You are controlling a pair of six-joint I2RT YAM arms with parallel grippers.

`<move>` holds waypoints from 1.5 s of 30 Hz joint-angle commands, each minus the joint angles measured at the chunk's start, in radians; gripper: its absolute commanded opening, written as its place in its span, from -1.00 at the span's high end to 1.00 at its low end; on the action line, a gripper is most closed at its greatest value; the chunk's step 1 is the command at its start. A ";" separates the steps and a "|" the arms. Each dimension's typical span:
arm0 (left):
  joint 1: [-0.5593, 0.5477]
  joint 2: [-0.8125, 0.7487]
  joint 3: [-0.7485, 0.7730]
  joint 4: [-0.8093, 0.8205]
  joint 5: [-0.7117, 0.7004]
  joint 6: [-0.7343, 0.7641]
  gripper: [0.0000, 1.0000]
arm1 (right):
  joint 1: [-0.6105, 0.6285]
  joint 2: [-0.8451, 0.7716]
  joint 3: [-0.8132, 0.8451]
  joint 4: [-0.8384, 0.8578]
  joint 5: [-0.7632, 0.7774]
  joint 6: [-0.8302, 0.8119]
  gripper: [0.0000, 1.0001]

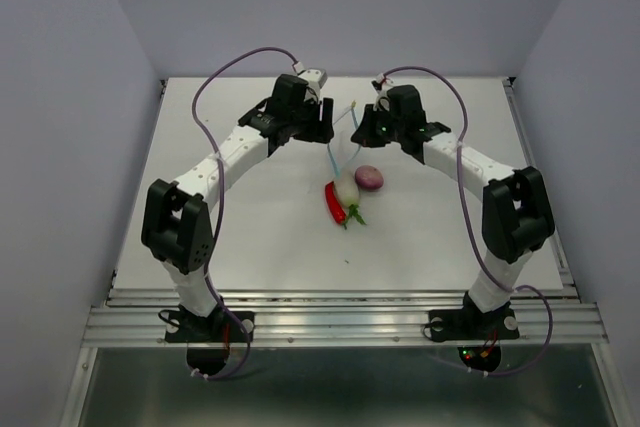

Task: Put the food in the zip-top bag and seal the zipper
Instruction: Open the zip-top bag

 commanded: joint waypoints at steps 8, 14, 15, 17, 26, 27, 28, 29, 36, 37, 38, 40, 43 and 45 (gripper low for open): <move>-0.021 -0.014 0.023 -0.004 -0.025 0.009 -0.15 | 0.006 0.003 0.046 -0.005 0.017 0.000 0.99; -0.033 -0.019 0.009 0.013 0.030 0.004 -0.25 | 0.006 0.017 0.062 -0.017 0.001 -0.005 0.99; -0.038 -0.019 0.018 0.014 0.033 0.004 -0.27 | 0.006 0.017 0.062 -0.017 -0.001 -0.006 0.99; -0.042 -0.017 0.032 0.011 0.004 0.010 -0.27 | 0.015 0.012 0.057 -0.017 -0.001 -0.008 0.99; -0.047 0.049 0.048 -0.040 -0.031 0.009 0.99 | 0.015 -0.026 0.024 -0.014 -0.044 -0.037 0.99; -0.045 0.047 0.046 -0.043 -0.054 0.001 1.00 | 0.015 -0.031 0.016 -0.016 -0.041 -0.040 0.99; -0.045 0.044 0.045 -0.044 -0.095 -0.006 1.00 | 0.015 -0.040 0.008 -0.016 -0.035 -0.041 0.99; -0.045 0.035 0.045 -0.044 -0.117 -0.014 1.00 | 0.015 -0.044 -0.009 -0.016 -0.017 -0.044 0.99; -0.041 -0.026 0.057 -0.089 -0.516 -0.117 1.00 | 0.015 -0.100 -0.104 -0.023 0.086 -0.063 0.99; -0.036 -0.031 0.060 -0.101 -0.548 -0.126 1.00 | 0.015 -0.109 -0.116 -0.025 0.106 -0.063 0.99; -0.030 -0.046 0.061 -0.112 -0.600 -0.138 1.00 | 0.015 -0.127 -0.140 -0.031 0.125 -0.061 0.99; -0.027 -0.064 0.063 -0.115 -0.651 -0.143 1.00 | 0.006 -0.139 -0.165 -0.030 0.157 -0.061 0.99; -0.027 -0.084 0.060 -0.107 -0.657 -0.134 1.00 | 0.006 -0.149 -0.202 -0.031 0.194 -0.057 0.99; -0.026 -0.089 0.055 -0.103 -0.659 -0.126 1.00 | -0.004 -0.147 -0.211 -0.031 0.215 -0.054 0.99</move>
